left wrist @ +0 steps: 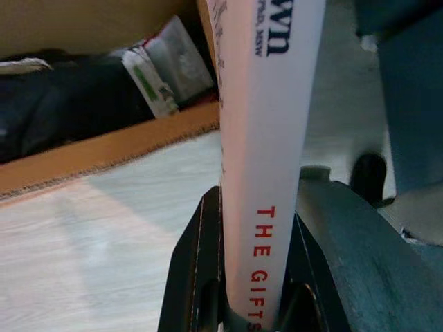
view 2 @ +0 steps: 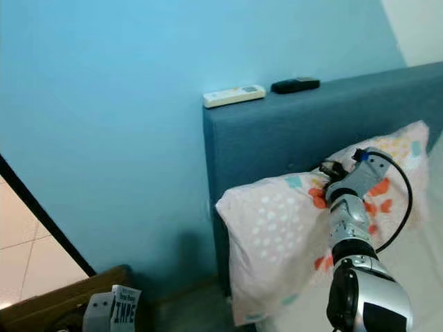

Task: Clean up the room

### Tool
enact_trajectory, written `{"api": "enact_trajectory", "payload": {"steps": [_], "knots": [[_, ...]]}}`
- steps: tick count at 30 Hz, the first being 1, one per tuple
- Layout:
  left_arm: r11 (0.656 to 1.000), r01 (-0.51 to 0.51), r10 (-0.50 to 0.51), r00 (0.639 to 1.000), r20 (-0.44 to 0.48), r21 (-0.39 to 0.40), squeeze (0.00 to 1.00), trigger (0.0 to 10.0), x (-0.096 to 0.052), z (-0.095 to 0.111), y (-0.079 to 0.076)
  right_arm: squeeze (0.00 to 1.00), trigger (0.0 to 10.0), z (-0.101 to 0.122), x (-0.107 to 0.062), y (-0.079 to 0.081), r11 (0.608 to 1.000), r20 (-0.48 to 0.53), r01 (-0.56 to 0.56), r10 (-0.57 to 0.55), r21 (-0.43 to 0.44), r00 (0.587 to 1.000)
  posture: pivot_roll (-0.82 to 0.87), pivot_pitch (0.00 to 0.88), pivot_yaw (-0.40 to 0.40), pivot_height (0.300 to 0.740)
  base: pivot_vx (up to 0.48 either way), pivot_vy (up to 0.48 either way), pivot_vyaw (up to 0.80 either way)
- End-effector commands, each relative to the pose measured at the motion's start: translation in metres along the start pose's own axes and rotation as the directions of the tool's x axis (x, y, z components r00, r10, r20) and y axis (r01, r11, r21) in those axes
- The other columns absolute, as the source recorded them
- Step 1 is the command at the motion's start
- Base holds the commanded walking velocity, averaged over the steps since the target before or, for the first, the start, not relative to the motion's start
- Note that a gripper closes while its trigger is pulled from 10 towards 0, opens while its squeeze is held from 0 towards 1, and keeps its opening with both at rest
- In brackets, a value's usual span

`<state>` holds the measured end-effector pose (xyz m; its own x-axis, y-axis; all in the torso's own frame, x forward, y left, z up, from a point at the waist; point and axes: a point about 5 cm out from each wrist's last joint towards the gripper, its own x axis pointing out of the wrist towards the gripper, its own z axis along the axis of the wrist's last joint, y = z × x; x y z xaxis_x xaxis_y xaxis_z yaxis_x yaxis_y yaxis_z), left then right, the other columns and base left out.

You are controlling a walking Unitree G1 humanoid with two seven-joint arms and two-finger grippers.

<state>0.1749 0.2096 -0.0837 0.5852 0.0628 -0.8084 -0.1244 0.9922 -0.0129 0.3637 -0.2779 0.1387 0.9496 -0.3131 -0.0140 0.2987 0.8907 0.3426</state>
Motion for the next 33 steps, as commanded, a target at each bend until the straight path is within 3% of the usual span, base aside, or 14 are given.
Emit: {"api": "enact_trajectory", "payload": {"steps": [1, 7, 16, 22, 27, 28, 31, 33], "knots": [[1.000, -0.001, 0.001, 1.000, -0.006, 0.016, 0.00, 10.0, 0.000, -0.001, 0.001, 0.00, 10.0, 0.019, 0.004, 0.003, 1.000, 0.087, -0.010, 0.009, 0.007, 0.996, -0.01, 0.000, -0.019, 0.708, 0.319, 0.000, 0.00], [1.000, 0.001, -0.001, 1.000, -0.009, 0.019, 0.00, 10.0, -0.001, -0.003, 0.001, 0.00, 10.0, 0.020, 0.004, -0.003, 1.000, 0.086, 0.014, -0.013, -0.006, 0.996, -0.01, 0.000, -0.018, 0.708, 0.321, 0.000, 0.00], [1.000, -0.001, 0.002, 1.000, -0.019, 0.010, 0.00, 10.0, -0.003, -0.012, 0.003, 0.00, 10.0, 0.027, 0.003, -0.025, 0.996, 0.073, 0.070, -0.065, -0.063, 0.995, 0.00, 0.000, -0.018, 0.708, 0.000, 0.000, 0.00], [1.000, -0.007, 0.007, 0.999, -0.031, 0.022, 0.00, 10.0, -0.007, -0.023, 0.010, 0.00, 10.0, 0.023, 0.002, -0.028, 0.993, 0.055, 0.080, -0.075, -0.084, 0.996, 0.04, 0.037, -0.011, 0.708, 0.000, 0.000, 0.00], [0.999, -0.025, 0.027, 0.998, -0.053, 0.028, 0.00, 10.0, -0.017, -0.044, 0.026, 0.00, 10.0, 0.028, 0.004, -0.027, 0.985, 0.044, 0.052, -0.045, -0.166, 0.998, 0.06, 0.105, -0.012, 0.708, 0.000, 0.000, 0.00], [0.999, -0.028, 0.029, 0.998, -0.056, 0.027, 0.00, 10.0, -0.019, -0.048, 0.029, 0.00, 10.0, 0.033, 0.005, -0.029, 0.974, 0.046, 0.061, -0.052, -0.216, 0.998, 0.07, 0.125, -0.012, 0.708, 0.000, 0.000, 0.00], [0.999, -0.029, 0.030, 0.998, -0.058, 0.027, 0.00, 10.0, -0.021, -0.051, 0.031, 0.00, 10.0, 0.036, 0.006, -0.030, 0.966, 0.050, 0.069, -0.058, -0.251, 0.997, 0.07, 0.130, -0.012, 0.708, 0.000, 0.000, 0.00], [0.999, -0.026, 0.028, 0.998, -0.060, 0.030, 0.00, 10.0, -0.026, -0.059, 0.036, 0.00, 10.0, 0.056, 0.008, -0.041, 0.937, 0.097, 0.129, -0.102, -0.326, 0.990, 0.08, 0.173, -0.003, 0.708, 0.000, 0.000, 0.00]]}}
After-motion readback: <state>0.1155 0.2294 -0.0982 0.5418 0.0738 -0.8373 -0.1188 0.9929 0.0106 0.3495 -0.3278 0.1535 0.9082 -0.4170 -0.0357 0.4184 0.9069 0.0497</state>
